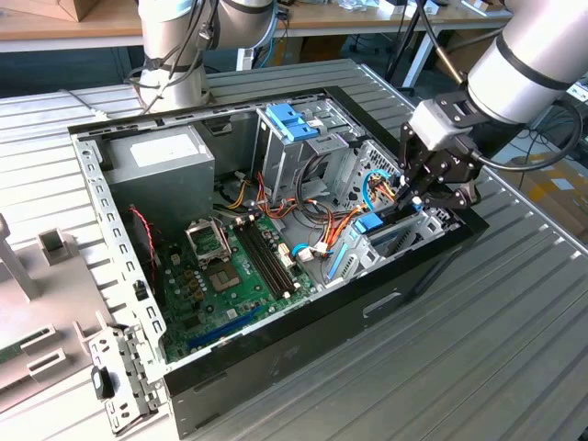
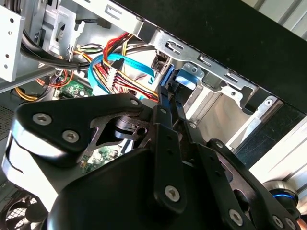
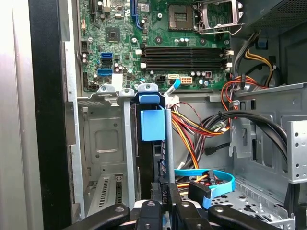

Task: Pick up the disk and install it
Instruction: 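Insert the first disk wire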

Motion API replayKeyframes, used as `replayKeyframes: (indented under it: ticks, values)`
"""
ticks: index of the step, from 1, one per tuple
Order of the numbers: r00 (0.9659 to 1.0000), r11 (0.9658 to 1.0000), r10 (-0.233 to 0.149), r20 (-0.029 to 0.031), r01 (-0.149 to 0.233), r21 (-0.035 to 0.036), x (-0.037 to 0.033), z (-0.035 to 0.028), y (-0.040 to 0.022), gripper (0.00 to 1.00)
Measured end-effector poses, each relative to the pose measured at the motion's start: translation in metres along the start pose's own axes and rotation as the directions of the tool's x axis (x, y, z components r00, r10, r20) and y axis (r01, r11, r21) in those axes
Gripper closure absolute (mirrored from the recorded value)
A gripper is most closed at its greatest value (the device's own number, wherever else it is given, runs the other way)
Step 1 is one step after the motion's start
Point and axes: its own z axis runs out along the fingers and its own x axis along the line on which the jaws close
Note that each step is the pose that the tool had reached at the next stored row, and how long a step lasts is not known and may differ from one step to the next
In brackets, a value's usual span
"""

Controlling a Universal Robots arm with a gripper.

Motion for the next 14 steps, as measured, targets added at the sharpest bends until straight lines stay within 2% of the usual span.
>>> replayKeyframes:
  ticks: [5,9,14]
  values:
    - [1.0000,1.0000,0.000,0.0006,0.000,0.0000,0.0003,-0.0001,0.0000,0.82]
    - [1.0000,1.0000,-0.002,-0.0034,0.002,-0.0001,0.0001,-0.0008,0.0000,0.82]
    - [1.0000,1.0000,-0.002,-0.0041,0.002,0.0000,-0.0004,-0.0039,0.0000,0.82]
